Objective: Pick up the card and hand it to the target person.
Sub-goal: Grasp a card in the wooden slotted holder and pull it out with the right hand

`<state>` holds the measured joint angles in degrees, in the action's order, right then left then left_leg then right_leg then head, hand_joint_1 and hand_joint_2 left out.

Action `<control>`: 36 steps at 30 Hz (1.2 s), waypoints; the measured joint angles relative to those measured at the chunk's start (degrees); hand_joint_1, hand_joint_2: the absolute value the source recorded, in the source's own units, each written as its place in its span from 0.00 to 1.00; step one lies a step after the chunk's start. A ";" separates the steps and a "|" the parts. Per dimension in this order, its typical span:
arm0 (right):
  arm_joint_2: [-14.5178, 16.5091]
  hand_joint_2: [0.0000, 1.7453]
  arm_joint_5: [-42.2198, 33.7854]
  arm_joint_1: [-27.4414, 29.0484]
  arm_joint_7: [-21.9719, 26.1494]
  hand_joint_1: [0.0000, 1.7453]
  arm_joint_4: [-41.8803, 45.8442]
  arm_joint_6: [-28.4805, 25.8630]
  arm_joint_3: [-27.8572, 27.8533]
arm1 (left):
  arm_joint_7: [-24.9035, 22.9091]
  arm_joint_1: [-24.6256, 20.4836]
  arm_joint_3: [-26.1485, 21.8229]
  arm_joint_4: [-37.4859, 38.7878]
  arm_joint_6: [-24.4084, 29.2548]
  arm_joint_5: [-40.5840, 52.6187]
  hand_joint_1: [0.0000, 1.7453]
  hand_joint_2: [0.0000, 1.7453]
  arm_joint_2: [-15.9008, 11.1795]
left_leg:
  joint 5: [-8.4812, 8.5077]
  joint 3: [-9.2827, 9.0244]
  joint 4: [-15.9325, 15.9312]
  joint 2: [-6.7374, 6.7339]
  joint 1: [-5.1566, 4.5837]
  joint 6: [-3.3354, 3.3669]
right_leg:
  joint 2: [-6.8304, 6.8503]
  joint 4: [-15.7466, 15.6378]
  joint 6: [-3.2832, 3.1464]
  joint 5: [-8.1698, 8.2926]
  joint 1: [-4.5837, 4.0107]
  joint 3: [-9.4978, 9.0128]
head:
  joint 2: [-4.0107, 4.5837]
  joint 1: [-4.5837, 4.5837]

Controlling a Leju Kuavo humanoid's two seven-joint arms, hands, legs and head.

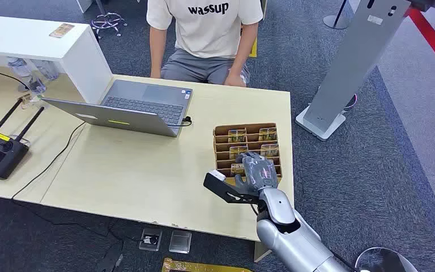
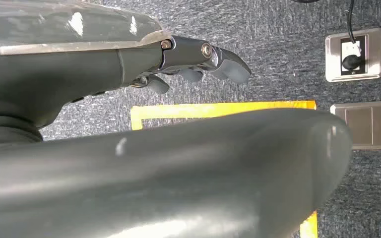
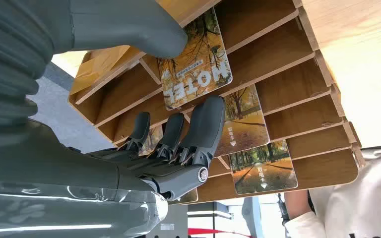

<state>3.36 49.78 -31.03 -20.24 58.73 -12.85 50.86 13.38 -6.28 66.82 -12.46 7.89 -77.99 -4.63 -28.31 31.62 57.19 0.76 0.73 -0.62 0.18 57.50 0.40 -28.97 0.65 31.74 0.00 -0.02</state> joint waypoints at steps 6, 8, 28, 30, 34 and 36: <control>0.15 1.00 -0.24 -0.25 0.01 0.66 -0.33 -0.02 0.00 | 0.04 0.01 0.00 0.00 -0.08 0.00 0.00 0.00 0.00 | 0.00 -0.01 0.00 0.00 0.00 0.00 | 0.00 0.00 0.00 0.00 0.00 0.00 | 0.00 0.00; 0.15 1.00 -0.42 -0.32 -0.04 0.75 -0.36 -0.04 0.00 | 0.04 0.01 0.00 0.00 -0.09 0.00 0.00 0.00 0.00 | 0.00 -0.01 0.00 0.00 0.00 0.00 | 0.00 0.00 0.00 0.00 0.00 0.00 | 0.00 0.01; 0.79 1.00 -1.10 -0.75 0.44 0.92 -0.46 -0.38 0.02 | 0.04 0.01 0.07 0.00 -0.06 -0.22 0.00 0.00 0.00 | 0.01 -0.03 0.00 0.00 0.00 0.00 | 0.00 0.00 0.00 0.00 0.00 -0.02 | 0.00 0.02; 0.79 1.00 -1.21 -0.75 0.44 0.92 -0.46 -0.37 0.02 | 0.04 0.01 0.15 0.00 -0.12 -0.09 0.00 0.00 0.00 | 0.00 -0.03 0.00 0.00 0.00 0.00 | 0.00 0.00 0.00 0.00 0.00 -0.02 | 0.00 0.01; 0.79 1.00 -1.72 -0.77 0.48 0.92 -0.46 -0.35 0.02 | 0.27 0.01 0.37 0.00 -0.51 -0.03 0.00 0.00 -0.01 | 0.00 -0.03 0.00 0.00 0.00 0.00 | 0.00 0.00 0.00 0.00 0.00 -0.02 | 0.00 0.00; 0.79 1.00 -2.03 -0.78 0.57 0.92 -0.46 -0.35 0.02 | 0.52 0.01 0.37 0.00 -0.56 -0.09 0.00 0.00 0.00 | 0.01 -0.04 0.00 0.00 0.00 0.00 | 0.00 0.00 0.00 0.00 0.00 -0.02 | 0.00 0.00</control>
<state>4.15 47.75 -31.82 -19.67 58.27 -13.20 50.88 13.90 -6.27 67.19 -12.46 7.33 -78.08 -4.63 -28.31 31.59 57.19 0.76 0.73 -0.62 0.18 57.50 0.40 -28.97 0.64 31.73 0.00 -0.02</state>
